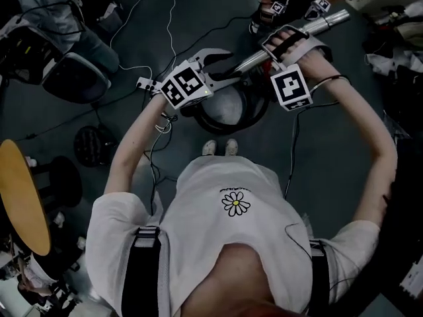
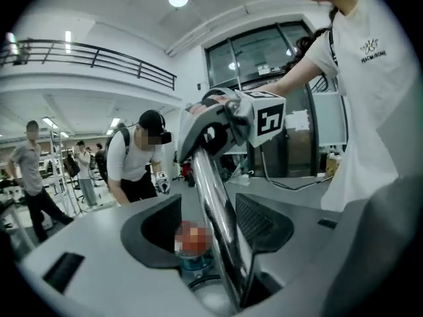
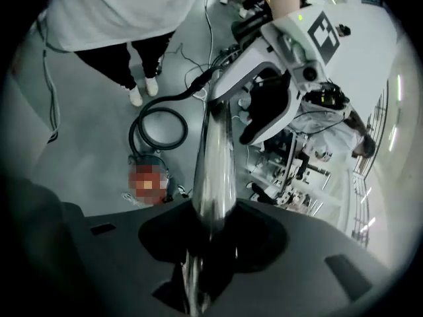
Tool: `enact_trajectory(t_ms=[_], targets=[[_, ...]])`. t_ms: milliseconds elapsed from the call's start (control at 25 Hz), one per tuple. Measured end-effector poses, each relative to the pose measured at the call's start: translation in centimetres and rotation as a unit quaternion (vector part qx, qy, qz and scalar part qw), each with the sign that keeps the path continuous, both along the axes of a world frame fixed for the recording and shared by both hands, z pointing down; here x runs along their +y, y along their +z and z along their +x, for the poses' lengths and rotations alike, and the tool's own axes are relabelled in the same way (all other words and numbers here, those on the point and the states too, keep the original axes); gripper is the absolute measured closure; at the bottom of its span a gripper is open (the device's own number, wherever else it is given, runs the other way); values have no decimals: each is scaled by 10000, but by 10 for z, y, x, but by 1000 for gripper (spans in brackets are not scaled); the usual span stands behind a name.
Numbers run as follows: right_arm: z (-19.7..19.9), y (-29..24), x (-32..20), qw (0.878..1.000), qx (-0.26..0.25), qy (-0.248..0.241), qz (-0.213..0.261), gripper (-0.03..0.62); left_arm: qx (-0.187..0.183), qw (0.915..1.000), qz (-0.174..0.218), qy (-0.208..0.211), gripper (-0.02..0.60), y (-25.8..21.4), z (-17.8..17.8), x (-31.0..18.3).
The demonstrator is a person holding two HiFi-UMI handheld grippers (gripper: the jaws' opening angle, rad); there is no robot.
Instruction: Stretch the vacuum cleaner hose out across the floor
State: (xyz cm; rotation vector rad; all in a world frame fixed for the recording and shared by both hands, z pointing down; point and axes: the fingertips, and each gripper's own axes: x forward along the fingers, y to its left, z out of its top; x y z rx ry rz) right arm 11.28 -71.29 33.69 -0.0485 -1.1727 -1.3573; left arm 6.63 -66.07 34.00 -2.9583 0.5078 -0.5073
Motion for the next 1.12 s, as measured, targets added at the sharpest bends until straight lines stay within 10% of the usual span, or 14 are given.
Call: enact_trajectory(t_ms=[400, 760, 1000, 1120], targets=[[-32, -95, 56, 9839, -67, -1387, 1125, 430, 1833, 9654, -1562, 999, 339, -79, 20, 77], [-60, -116, 97, 9583, -322, -1900, 2111, 430, 1749, 9743, -915, 1085, 339, -83, 5, 115], [-84, -114, 139, 9514, -563, -1938, 2327, 430, 2067, 9506, -1812, 1444, 339, -84, 9, 162], [-107, -106, 178, 9478, -716, -2128, 2265, 430, 2850, 9195, -2372, 1308, 356, -81, -10, 198]])
